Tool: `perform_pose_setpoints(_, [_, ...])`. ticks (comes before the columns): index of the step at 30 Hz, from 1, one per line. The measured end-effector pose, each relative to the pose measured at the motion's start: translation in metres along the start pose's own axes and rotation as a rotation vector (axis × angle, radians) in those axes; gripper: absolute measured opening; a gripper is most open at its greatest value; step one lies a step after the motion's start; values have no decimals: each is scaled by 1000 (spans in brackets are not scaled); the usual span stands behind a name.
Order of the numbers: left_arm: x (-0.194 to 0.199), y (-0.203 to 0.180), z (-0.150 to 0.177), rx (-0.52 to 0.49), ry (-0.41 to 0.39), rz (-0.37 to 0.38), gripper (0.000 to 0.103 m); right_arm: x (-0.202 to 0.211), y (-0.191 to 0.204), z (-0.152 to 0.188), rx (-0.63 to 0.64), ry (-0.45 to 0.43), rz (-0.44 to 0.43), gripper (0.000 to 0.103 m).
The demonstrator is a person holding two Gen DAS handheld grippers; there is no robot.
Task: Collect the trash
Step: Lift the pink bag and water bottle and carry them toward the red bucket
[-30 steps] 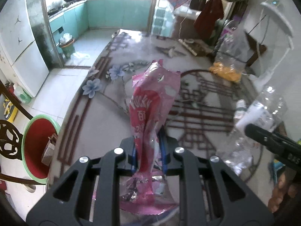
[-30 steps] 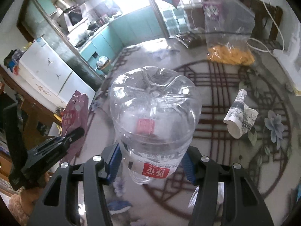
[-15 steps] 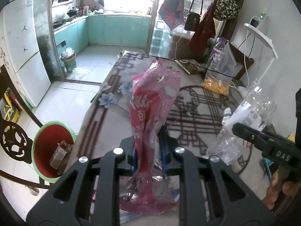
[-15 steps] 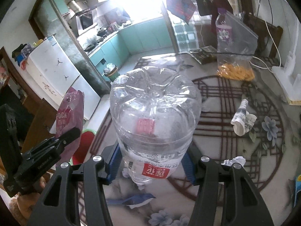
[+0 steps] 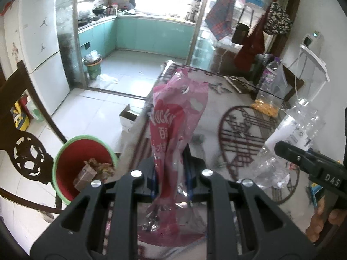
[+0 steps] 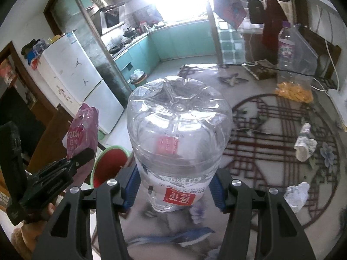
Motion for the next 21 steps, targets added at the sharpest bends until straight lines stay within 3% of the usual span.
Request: perform_pose_setpoints(21, [-10,132,-27,71,28,-49,22,-65,109,-22,59,42,-38,54])
Point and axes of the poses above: each gripper's, at about its wrist camera, not at the fingertips, and x roughly against the way its jaws point, y to its left, z to its underside, the point moved 2 cm from there along -x, roughly the way its jaws point, and after that the axes turned 7 degrees about x, right-handed, at the moved point
